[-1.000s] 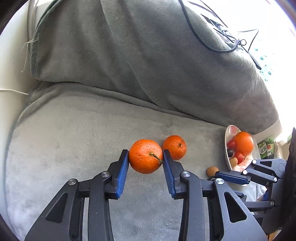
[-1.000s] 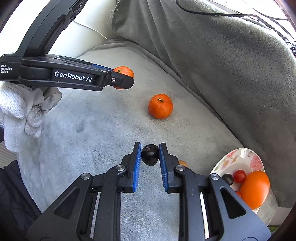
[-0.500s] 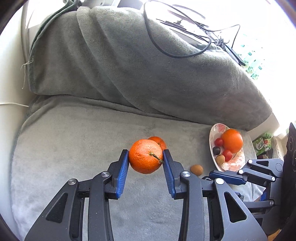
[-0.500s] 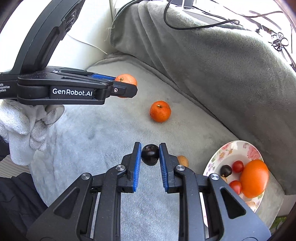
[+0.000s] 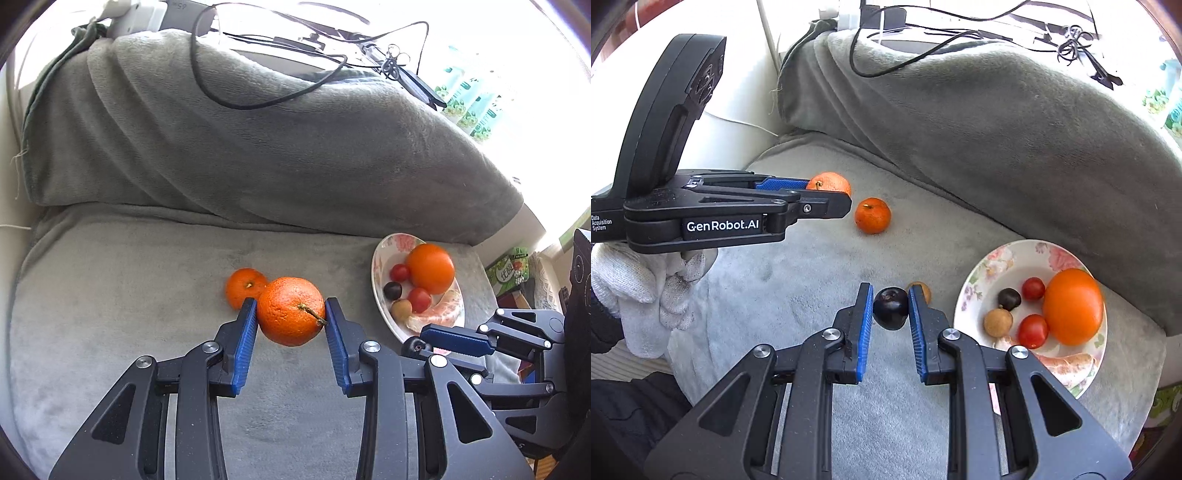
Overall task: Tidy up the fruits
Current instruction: 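Carry the mandarin with the left gripper to the bowl while the right gripper carries the plum there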
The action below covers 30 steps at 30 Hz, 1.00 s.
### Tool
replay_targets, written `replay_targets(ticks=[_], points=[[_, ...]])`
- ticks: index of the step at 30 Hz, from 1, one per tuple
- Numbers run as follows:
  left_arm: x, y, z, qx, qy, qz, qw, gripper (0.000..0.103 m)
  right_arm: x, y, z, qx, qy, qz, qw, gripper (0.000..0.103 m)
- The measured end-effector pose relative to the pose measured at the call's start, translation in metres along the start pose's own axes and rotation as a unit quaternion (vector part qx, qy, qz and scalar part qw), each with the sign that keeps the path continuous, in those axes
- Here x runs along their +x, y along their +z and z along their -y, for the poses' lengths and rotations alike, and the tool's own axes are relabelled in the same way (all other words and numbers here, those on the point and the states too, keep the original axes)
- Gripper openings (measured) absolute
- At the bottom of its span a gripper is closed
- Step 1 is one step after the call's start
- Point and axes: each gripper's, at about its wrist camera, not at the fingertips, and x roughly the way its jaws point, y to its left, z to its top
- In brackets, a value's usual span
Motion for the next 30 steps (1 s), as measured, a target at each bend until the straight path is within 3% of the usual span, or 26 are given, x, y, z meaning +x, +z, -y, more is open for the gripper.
replay_targets(ticks=[16, 30], points=[[0.028, 0.018, 0.065, 0.057, -0.033, -0.016, 0.9977, 0.035, -0.027, -0.033, 0.074, 0.109, -0.034, 0.018, 0.993, 0.021], [0.062, 0.027, 0.093, 0.083, -0.052, -0.047, 0.9941, 0.035, -0.025, -0.045, 0.108, 0.143, -0.04, 0.019, 0.989, 0.021]])
